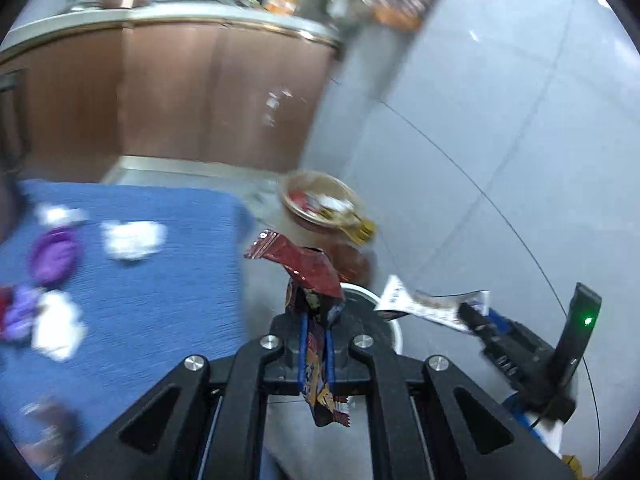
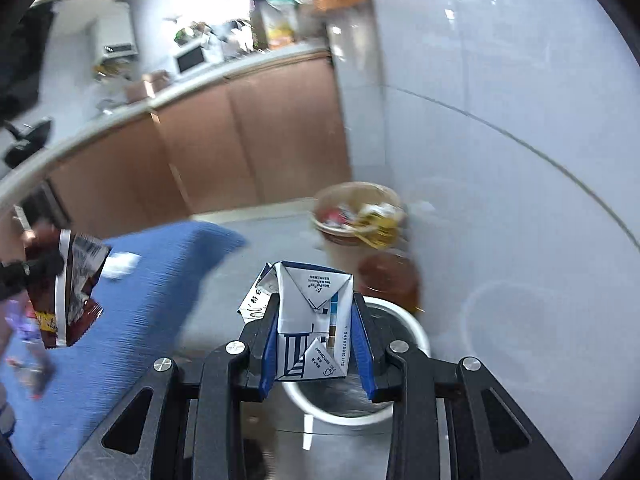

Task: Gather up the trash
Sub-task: 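Drop the milk carton into the bin with the right tool while the left drops the wrapper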

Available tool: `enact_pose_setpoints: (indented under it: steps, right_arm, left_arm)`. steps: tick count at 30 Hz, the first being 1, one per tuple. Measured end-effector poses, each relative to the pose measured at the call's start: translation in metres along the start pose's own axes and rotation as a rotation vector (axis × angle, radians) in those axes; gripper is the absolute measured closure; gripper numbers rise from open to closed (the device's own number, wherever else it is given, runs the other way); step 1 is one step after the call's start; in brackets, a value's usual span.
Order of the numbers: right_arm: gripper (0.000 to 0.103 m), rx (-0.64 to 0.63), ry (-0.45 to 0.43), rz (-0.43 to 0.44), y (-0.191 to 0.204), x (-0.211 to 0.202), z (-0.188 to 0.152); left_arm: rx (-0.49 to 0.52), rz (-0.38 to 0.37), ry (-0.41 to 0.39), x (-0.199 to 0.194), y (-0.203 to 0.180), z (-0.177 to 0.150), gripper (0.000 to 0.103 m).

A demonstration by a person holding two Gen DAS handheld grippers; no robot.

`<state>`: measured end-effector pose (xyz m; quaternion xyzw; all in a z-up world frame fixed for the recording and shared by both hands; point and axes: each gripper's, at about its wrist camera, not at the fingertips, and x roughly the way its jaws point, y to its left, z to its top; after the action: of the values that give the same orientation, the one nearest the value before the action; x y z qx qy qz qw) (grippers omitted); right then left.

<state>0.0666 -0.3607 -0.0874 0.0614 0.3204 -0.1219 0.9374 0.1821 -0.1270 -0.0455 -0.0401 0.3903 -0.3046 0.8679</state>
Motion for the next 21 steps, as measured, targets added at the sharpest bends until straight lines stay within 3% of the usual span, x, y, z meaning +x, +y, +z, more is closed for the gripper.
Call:
enact_pose_setpoints:
  steps: [4, 10, 13, 14, 17, 21]
  right_arm:
    - [0.072, 0.027, 0.033, -0.051, -0.024, 0.03, -0.006]
    - [0.072, 0.063, 0.075, -0.081, -0.054, 0.069, -0.013]
    - [0.071, 0.076, 0.115, -0.09, -0.062, 0.092, -0.017]
    - [0.07, 0.081, 0.128, -0.095, -0.064, 0.098, -0.019]
    - [0.058, 0.076, 0.145, -0.104, -0.068, 0.107, -0.022]
    - [0.055, 0.064, 0.146, -0.099, -0.062, 0.103, -0.026]
  left_arm:
    - [0.032, -0.055, 0.069, 0.063, -0.037, 0.014, 0.096]
    - [0.074, -0.045, 0.13, 0.136, -0.071, 0.023, 0.094]
    - [0.079, -0.051, 0.164, 0.162, -0.076, 0.022, 0.078]
    - [0.078, -0.053, 0.172, 0.169, -0.077, 0.021, 0.068]
    - [0.075, -0.047, 0.176, 0.177, -0.079, 0.018, 0.049]
    - [0.063, -0.075, 0.174, 0.173, -0.077, 0.018, 0.046]
